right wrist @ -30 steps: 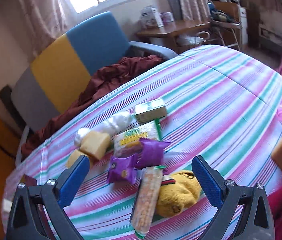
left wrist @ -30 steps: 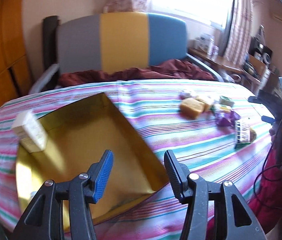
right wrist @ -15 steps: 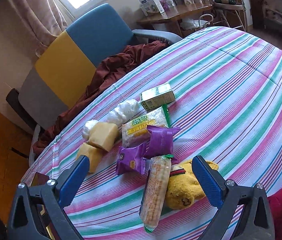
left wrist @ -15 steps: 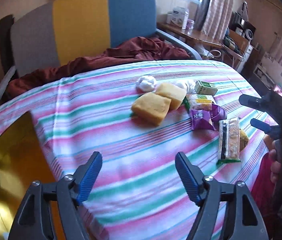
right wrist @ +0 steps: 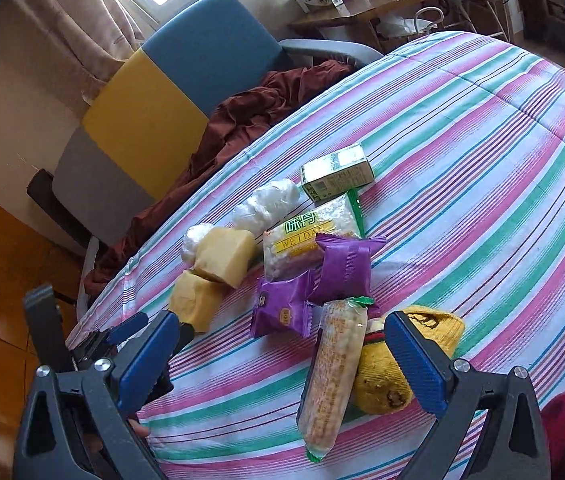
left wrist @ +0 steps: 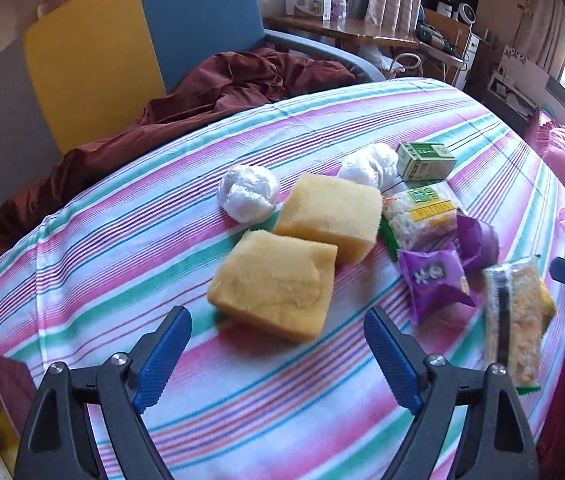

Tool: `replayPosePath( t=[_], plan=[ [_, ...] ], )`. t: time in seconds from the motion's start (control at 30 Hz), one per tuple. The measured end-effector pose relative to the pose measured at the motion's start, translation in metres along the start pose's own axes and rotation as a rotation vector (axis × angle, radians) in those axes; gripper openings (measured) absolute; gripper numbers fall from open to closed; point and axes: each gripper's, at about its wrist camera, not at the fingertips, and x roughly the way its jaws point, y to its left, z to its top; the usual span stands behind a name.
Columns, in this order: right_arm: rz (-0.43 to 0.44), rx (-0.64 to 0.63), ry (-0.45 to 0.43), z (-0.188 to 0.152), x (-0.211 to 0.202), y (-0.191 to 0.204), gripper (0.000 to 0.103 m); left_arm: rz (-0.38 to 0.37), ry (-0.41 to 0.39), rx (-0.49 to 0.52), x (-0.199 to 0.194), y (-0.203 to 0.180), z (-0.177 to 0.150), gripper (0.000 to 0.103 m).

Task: Organize objects
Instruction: 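Move the left gripper back to the items and grasp a yellow sponge, then lift the yellow sponge with the left gripper while the right gripper grasps a plastic-wrapped bundle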

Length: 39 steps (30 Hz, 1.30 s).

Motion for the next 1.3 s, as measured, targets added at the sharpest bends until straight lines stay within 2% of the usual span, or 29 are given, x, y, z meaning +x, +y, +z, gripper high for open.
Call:
replayPosePath(
  t=[0.27,0.3,0.33,0.43,0.63,0.8,0.9,1.03,1.13,1.2,1.3],
  plan=[
    [0.023,0.02,0.005,0.001,0.001,-0.003,0.103,0.012,0.043,0.024,0.036,0.002,0.012,0.089],
    [0.023,0.019,0.007,0.001,0.001,-0.003,0.103,0.013,0.045,0.015,0.039,0.004,0.011,0.085],
    [0.022,0.017,0.008,0.001,0.002,-0.003,0.103,0.003,0.053,-0.004,0.042,0.006,0.009,0.074],
    [0.02,0.01,0.006,0.002,0.002,-0.001,0.103,-0.015,0.022,-0.04,0.033,0.008,0.001,0.067],
    [0.022,0.004,-0.001,0.002,0.001,0.0,0.103,0.037,0.023,-0.147,0.005,-0.002,-0.043,0.065],
    [0.021,-0.017,0.018,-0.001,0.005,0.003,0.103,0.14,-0.057,-0.116,-0.023,-0.035,-0.096,0.065],
    [0.026,-0.046,0.037,-0.004,0.008,0.009,0.103,0.124,-0.097,-0.157,-0.033,-0.033,-0.115,0.065],
    [0.065,-0.13,0.092,-0.007,0.017,0.029,0.103,0.108,-0.139,-0.144,-0.034,-0.03,-0.12,0.065],
    [0.096,-0.266,0.131,-0.005,0.027,0.059,0.103,0.105,-0.151,-0.145,-0.033,-0.03,-0.122,0.065],
    [0.092,-0.348,0.136,0.003,0.037,0.08,0.103,0.092,-0.161,-0.154,-0.034,-0.028,-0.124,0.065],
    [0.071,-0.443,0.148,0.021,0.064,0.106,0.096,0.086,-0.171,-0.157,-0.034,-0.027,-0.127,0.065]
  ],
)
